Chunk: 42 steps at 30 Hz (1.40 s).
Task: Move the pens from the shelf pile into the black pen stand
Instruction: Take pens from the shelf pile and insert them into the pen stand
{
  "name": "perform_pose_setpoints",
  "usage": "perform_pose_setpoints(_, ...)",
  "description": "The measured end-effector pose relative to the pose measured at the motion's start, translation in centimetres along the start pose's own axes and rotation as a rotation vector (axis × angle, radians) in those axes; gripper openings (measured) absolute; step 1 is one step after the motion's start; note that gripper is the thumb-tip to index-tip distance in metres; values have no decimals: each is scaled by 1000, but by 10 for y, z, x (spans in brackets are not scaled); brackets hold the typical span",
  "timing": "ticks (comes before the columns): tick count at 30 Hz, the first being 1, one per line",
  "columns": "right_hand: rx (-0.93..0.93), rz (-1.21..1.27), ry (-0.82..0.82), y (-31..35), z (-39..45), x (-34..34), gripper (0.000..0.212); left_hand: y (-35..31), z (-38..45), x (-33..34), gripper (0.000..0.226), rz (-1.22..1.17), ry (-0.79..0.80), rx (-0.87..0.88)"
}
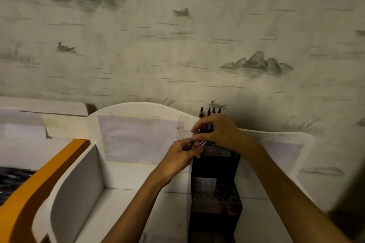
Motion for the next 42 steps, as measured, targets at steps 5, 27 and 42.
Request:
perform_pose_setpoints(5,7,88,-28,-2,0,-12,16,5,-2,-9,19,28,18,-50)
perform_pose_setpoints(27,75,-159,-251,-34,0,-39,14,5,5,-25,14,238,-42,70)
perform_pose_setpoints(42,323,234,-548,-80,4,-48,16,5,2,-31,15,236,-68,72)
Point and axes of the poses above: each hand's wrist, its own z-axis towards the middle knuckle, its own x-axis out of the palm, y = z × x, the point moved 4 cm from there along z, towards the middle knuckle, and after that the axes turned 15 degrees about x, right-handed, at the moved point
